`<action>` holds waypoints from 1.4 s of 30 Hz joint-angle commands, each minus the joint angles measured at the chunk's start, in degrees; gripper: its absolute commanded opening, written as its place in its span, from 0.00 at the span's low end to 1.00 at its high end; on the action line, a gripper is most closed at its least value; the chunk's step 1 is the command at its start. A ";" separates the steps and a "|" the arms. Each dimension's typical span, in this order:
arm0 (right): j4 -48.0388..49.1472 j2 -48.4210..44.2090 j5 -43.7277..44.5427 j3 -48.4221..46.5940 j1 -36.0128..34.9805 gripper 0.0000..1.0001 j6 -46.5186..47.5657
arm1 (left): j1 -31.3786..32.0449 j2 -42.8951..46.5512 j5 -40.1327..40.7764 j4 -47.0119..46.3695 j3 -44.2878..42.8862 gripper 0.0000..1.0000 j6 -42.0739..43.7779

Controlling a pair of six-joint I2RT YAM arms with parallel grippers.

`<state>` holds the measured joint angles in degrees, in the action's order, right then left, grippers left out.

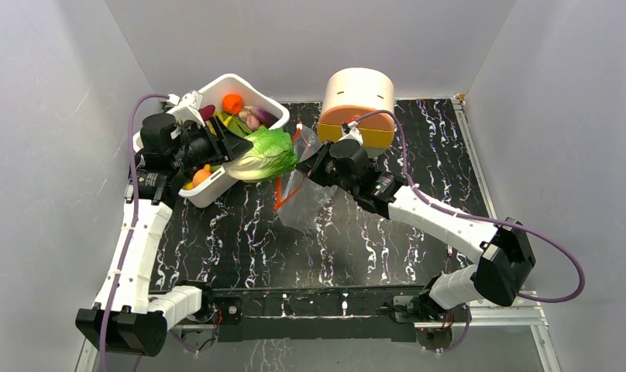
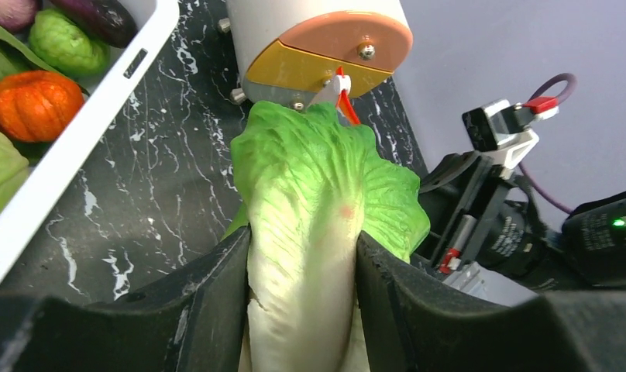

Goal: Place the food in the zip-top bag and seal the zipper
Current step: Place the fake vegetable at the center of the board.

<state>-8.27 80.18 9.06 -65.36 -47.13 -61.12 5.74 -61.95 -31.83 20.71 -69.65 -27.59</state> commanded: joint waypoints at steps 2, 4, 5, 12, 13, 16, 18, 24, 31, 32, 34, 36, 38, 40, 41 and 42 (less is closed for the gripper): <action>-0.30 -0.12 -0.55 -1.51 0.20 0.00 4.07 | 0.05 3.33 -3.06 -2.84 -2.04 0.44 -9.65; -1.01 -0.94 -1.00 0.32 0.20 0.00 3.85 | 0.00 5.12 -3.28 -6.80 0.33 0.43 -12.70; -1.49 -1.50 -1.03 1.15 0.20 0.00 3.76 | -0.02 5.76 -2.76 -8.30 1.37 0.42 -13.25; -18.10 -7.53 13.72 1.01 0.20 0.00 9.30 | 0.05 4.03 1.25 -14.92 10.87 0.41 -11.35; -19.80 -8.93 15.75 1.21 0.20 0.00 10.03 | 0.11 3.15 0.38 -16.10 12.22 0.40 -11.45; -23.93 -13.64 19.67 1.15 0.20 0.00 12.02 | 1.47 0.23 -0.33 -18.07 14.75 0.40 -11.69; -27.08 -15.95 22.02 0.04 0.20 0.00 13.72 | 4.03 -0.93 2.33 -17.66 15.48 0.40 -10.32; -35.14 -19.00 26.93 -4.16 0.20 0.00 15.88 | 12.49 -4.65 11.74 -23.18 20.96 0.38 -9.25; -32.50 -19.66 24.76 -1.28 0.21 0.00 17.09 | 16.87 -12.68 13.60 -36.70 30.72 0.40 -13.49; -31.74 -19.83 23.83 -0.69 0.27 0.00 17.16 | 17.33 -13.59 13.28 -36.01 30.87 0.43 -13.21; -31.06 -19.77 22.69 0.10 0.20 0.00 17.36 | 18.38 -13.76 13.90 -34.77 32.12 0.50 -12.99; -30.85 -19.31 22.25 0.85 0.20 0.00 17.77 | 19.17 -12.53 14.98 -33.44 33.98 0.55 -13.21; -30.49 -18.75 21.70 1.38 0.20 0.00 18.64 | 19.39 -10.36 15.30 -31.90 35.38 0.63 -13.27; -29.56 -18.37 20.13 1.82 0.24 0.00 19.64 | 19.39 -8.16 15.56 -29.07 35.64 0.69 -13.09; -28.84 -18.31 19.16 2.08 0.21 0.00 20.04 | 19.40 -7.06 15.76 -27.12 35.14 0.72 -12.67; -27.97 -18.39 18.06 2.35 0.20 0.00 20.45 | 19.40 -5.83 15.81 -24.98 34.44 0.75 -12.16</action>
<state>-41.63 61.91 30.06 -63.48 -47.13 -43.20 24.95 -73.36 -17.32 -8.54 -34.06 -40.91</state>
